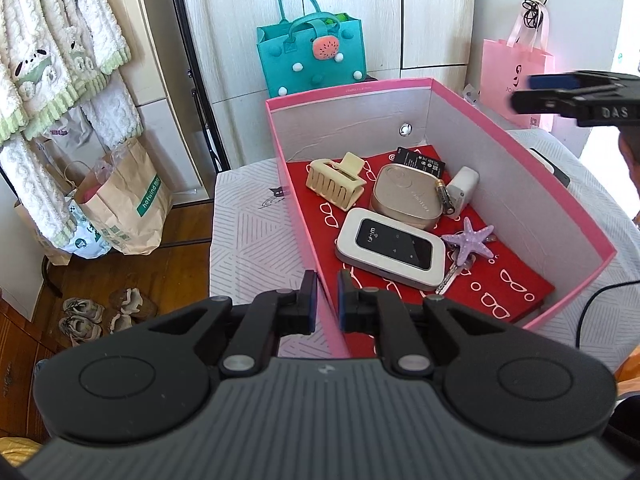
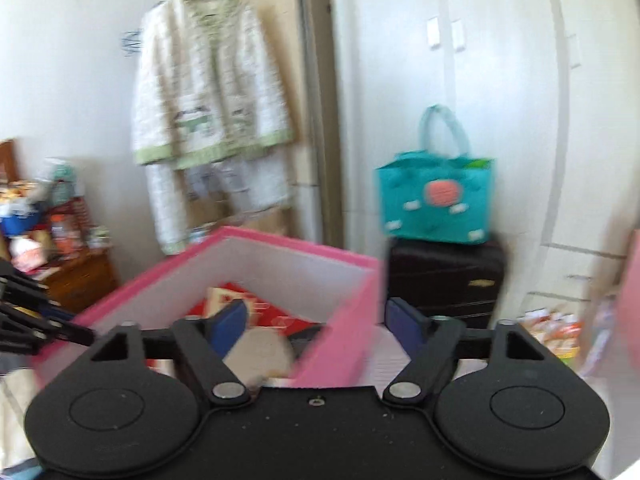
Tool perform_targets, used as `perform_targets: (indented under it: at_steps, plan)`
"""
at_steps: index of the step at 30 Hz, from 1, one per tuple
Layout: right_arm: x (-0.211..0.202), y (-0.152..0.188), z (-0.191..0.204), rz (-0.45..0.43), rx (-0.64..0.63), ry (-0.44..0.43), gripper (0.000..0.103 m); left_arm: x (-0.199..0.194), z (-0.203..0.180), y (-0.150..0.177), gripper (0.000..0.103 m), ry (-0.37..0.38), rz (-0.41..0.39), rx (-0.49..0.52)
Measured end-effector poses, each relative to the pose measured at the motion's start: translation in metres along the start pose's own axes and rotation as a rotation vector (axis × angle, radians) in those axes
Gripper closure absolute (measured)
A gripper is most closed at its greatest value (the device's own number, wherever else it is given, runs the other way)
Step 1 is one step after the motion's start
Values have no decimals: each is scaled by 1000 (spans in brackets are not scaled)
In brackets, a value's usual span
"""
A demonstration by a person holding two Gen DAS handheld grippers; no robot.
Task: Organize rigid objects
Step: 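Lift the AA battery into the pink box and open the right tool, then grasp the white XOZ router on the table with the right tool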
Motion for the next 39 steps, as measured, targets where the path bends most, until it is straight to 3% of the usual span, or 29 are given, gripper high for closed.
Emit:
perform_targets:
  at_steps: [5, 9, 14, 19, 28, 31, 34, 37, 39]
  plan:
    - [-22, 37, -45, 61, 33, 147, 20, -1, 1, 2, 94, -2, 2, 5]
    - [-32, 71, -68, 132, 121, 151, 20, 0, 1, 2, 94, 3, 3, -4]
    - [-33, 100, -66, 167, 112, 144, 14, 0, -1, 1, 94, -5, 7, -1]
    - [-21, 102, -50, 145, 3, 84, 8, -1, -2, 1, 94, -7, 10, 1]
    - [22, 81, -68, 171, -269, -153, 9, -3, -3, 1, 94, -19, 19, 10]
    - [33, 70, -75, 167, -194, -235, 8, -4, -4, 1, 94, -23, 21, 10]
    - [45, 64, -72, 217, -131, -372, 8, -4, -3, -1, 94, -17, 24, -13]
    - [61, 69, -67, 277, -222, -347, 8, -4, -1, -2, 94, -9, 26, -22]
    - [74, 75, -71, 332, -185, -324, 8, -3, -2, -1, 94, -13, 25, -13]
Point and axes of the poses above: each gripper's, at about its wrist camera, not at the fingertips, and x roughly the way its jaws point, z to its left, y to its underside, the point moved 5 cm from there along x, roughly the way its jaws point, and after that the axes turned 6 degrees about -x, right-handed, at the moved point
